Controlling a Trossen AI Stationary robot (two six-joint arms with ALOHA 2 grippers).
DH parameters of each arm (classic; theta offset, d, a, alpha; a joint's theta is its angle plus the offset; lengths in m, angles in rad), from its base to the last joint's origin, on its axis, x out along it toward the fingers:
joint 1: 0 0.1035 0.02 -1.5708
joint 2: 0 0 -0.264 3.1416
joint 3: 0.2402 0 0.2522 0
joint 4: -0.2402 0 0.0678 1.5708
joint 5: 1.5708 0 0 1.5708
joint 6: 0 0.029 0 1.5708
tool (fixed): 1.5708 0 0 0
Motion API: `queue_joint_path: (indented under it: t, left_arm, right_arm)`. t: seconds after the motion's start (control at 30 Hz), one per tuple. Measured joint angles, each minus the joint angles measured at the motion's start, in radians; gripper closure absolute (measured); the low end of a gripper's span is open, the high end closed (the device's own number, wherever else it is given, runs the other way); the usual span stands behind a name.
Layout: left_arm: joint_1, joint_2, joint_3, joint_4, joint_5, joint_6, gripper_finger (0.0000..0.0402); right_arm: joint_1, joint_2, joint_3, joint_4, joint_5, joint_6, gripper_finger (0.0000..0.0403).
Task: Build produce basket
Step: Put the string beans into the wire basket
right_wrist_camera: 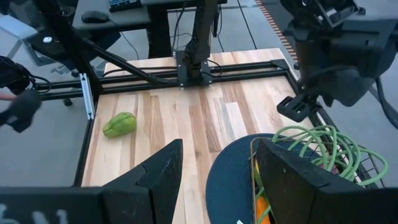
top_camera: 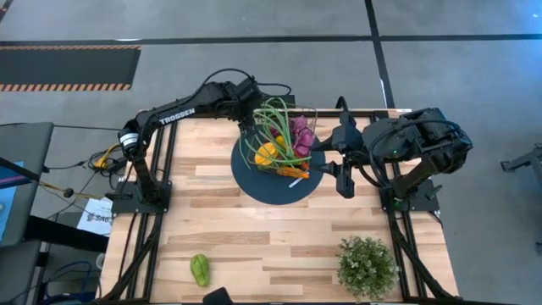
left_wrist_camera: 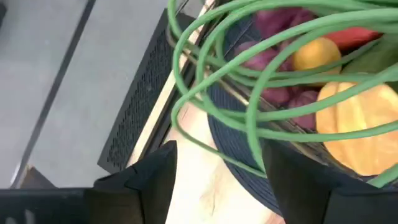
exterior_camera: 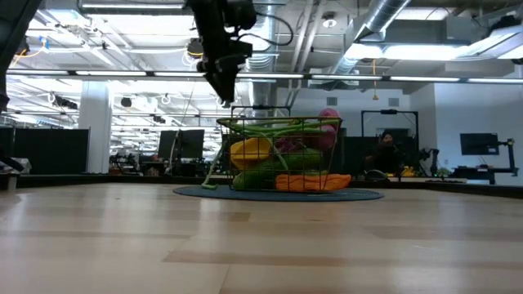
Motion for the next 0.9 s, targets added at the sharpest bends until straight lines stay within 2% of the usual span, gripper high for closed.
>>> queue_joint_path:
  t: [0.23,0.43,0.57,0.7,0.9]
  left_arm:
    - [0.089,-0.013,-0.156,0.052,0.140,-0.017,0.0173]
    - [0.217,-0.037,-0.320,0.215,0.411,-0.052,0.0173]
    - [0.294,-0.037,-0.388,0.244,0.478,-0.042,0.0173]
    - [0.347,-0.037,-0.464,0.369,0.603,-0.056,0.0173]
    - [0.365,-0.037,-0.547,0.542,0.658,-0.083,0.0173]
  right_arm:
    - [0.000,0.000,0.000,0.000,0.000,0.000,0.0178]
    - [0.000,0.000,0.000,-0.004,0.000,0.000,0.0178]
    - [0.000,0.000,0.000,-0.004,0.000,0.000,0.0178]
    - [0.000,0.000,0.000,-0.003,0.000,0.000,0.0178]
    - [-0.004,0.000,0.000,0.001,0.000,0.008,0.0178]
